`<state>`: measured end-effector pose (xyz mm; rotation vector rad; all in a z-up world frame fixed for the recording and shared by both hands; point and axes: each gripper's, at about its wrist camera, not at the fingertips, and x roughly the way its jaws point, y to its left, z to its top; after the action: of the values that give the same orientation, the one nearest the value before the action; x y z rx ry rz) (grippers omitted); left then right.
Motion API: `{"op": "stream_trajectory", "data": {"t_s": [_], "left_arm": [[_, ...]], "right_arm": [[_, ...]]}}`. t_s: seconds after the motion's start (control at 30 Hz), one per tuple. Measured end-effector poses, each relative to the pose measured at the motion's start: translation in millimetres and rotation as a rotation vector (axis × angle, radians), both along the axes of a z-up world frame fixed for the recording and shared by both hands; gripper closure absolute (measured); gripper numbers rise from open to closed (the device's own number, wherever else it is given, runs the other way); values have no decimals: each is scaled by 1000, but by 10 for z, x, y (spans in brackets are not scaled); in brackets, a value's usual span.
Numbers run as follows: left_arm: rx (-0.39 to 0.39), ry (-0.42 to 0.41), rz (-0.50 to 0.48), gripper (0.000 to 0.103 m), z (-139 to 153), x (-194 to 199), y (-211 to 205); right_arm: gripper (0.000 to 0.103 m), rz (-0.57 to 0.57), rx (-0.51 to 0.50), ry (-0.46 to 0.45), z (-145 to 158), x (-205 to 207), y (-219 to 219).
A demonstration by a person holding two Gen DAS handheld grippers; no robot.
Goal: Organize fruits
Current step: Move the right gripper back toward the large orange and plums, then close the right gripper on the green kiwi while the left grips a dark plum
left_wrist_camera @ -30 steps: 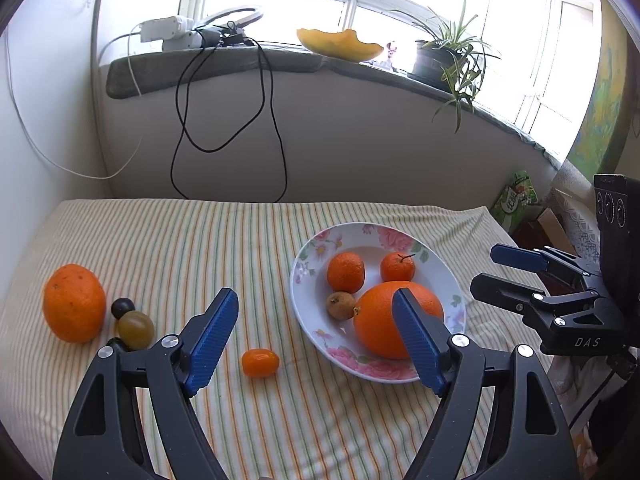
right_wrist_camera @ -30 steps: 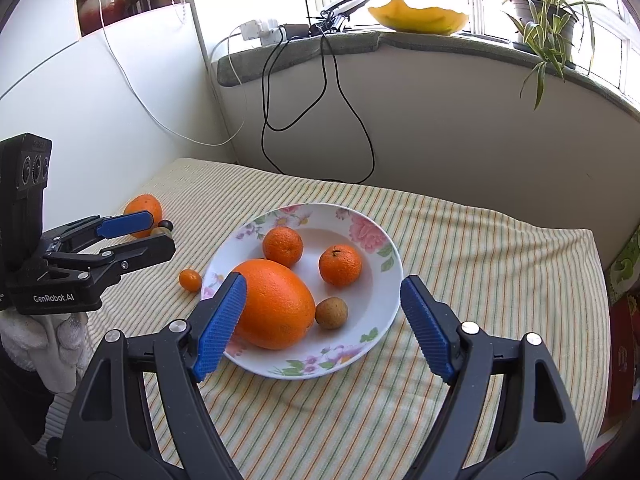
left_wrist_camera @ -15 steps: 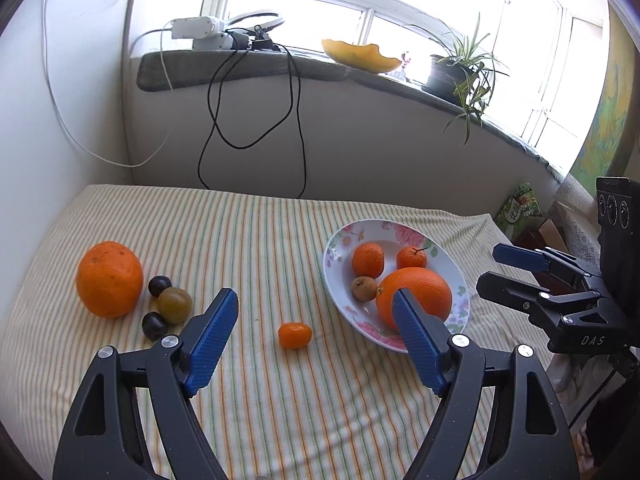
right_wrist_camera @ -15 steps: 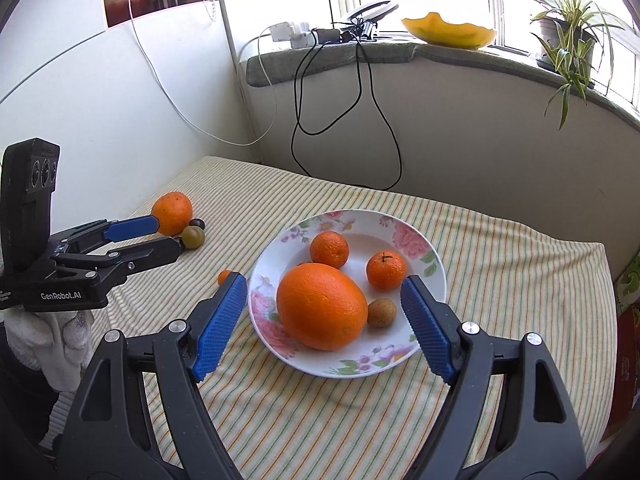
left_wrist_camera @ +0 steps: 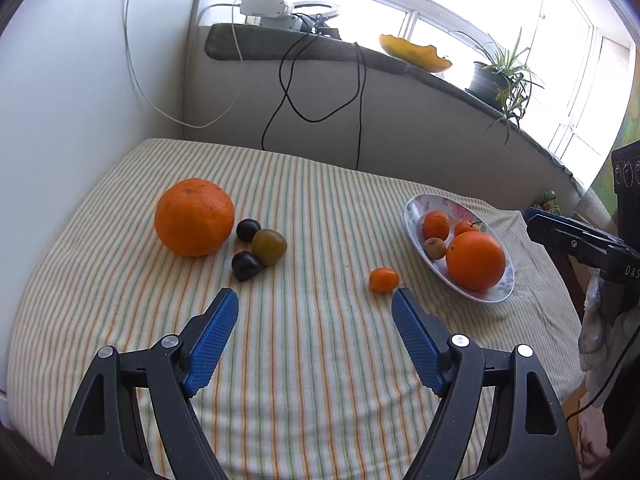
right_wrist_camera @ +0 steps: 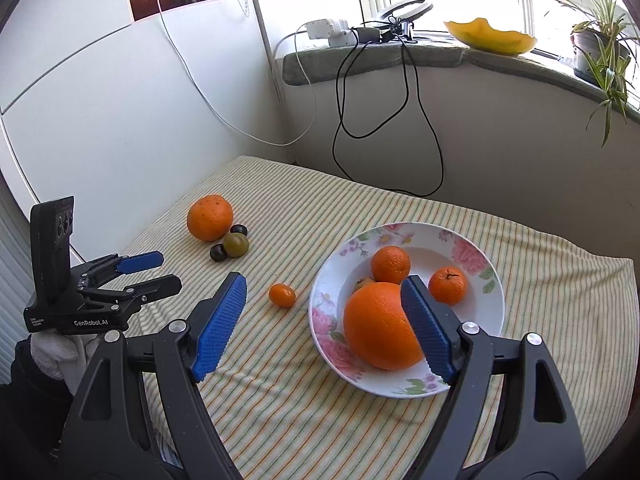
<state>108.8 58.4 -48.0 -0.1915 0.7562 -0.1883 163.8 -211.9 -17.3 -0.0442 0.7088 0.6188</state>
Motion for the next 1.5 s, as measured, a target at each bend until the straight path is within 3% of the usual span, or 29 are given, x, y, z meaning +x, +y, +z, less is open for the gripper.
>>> {"op": "stream_trajectory", "data": {"t_s": [0.2,0.4,0.47,0.83,0.97,1.2,1.5], "left_arm": [[-22,15,47,26,-108,-68,255],[-42,21,60,34,-179,-43,368],[-51,24,55,41,-205,-26,385],[-36,39,-6,58,-282,215,343],[-26,55,-22,62,-325,326,327],[-9,77,-35,64,-390,458,306],[17,94,-46,66,-448,573,264]], "right_arm": [[21,42,-2,17,-29,28,263],[21,77,6,56,-74,121,528],[21,90,16,79,-94,166,622],[22,128,84,257,-361,537,1151],[35,129,106,338,-507,707,1328],[46,100,140,456,-752,950,1517],[48,81,106,483,-907,1074,1773]]}}
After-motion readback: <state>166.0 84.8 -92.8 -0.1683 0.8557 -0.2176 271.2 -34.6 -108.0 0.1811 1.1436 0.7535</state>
